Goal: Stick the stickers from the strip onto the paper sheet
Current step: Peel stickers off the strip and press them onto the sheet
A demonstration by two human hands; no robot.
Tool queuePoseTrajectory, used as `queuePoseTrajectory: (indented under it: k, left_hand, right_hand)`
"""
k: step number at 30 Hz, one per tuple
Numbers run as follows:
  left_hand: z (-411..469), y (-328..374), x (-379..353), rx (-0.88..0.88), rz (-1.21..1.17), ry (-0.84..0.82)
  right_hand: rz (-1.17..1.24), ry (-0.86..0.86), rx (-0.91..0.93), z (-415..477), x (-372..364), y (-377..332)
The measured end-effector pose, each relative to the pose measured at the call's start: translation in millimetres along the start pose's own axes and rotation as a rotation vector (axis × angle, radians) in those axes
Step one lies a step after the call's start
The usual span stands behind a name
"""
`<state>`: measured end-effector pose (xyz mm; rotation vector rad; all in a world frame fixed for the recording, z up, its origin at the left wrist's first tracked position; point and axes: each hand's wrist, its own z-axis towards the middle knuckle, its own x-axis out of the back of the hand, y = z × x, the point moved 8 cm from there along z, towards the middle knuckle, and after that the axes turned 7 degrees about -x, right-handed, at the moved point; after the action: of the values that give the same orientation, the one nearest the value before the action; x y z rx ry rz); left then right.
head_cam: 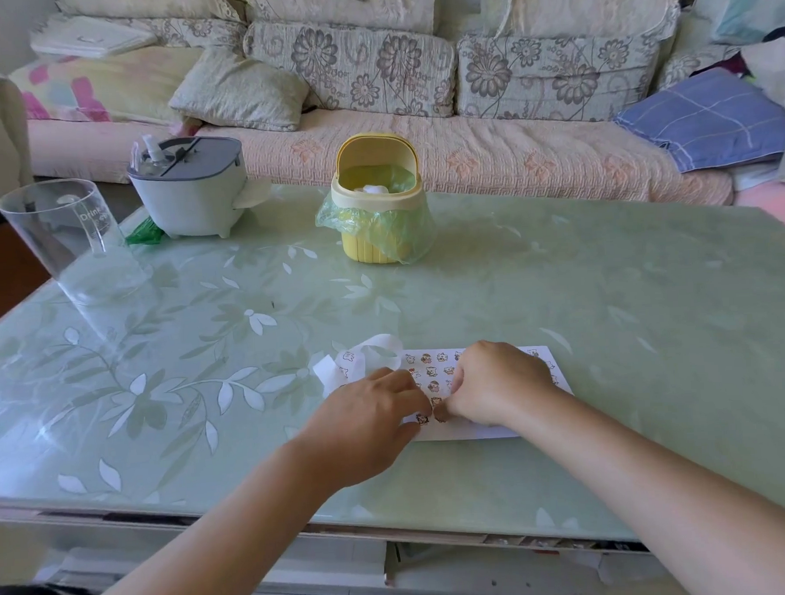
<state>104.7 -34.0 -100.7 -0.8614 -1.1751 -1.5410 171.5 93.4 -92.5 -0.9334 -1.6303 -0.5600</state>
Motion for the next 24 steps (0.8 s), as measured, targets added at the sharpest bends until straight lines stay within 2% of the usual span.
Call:
queuePoseTrajectory:
  k: [3,6,11,15,19,24]
  left_hand:
    - [-2,2,-1,-0.004,0.034,0.01]
    - [-3,5,-3,-0.021,0.088,0.014]
    - [-7,8,-3,-0.002,0.145,0.017]
    - [-9,13,-7,0.009,0.157,-0.003]
    - [-13,16,-6,0.005,0.184,-0.007]
    - [-19,15,-12,-0.001,0.205,0.009]
  right_hand:
    - [0.088,-0.037,-0.002,-2,-3,11]
    - [0.175,-0.027,0.076,-10,-5,15]
    - [0.131,0.083,0.32,-29,-9,14]
    - [-0.017,0.145,0.529,-48,-20,8]
    - [-0.134,0.066,0.577,-60,-40,16]
    - [-0.063,0.047,0.601,-62,-44,29]
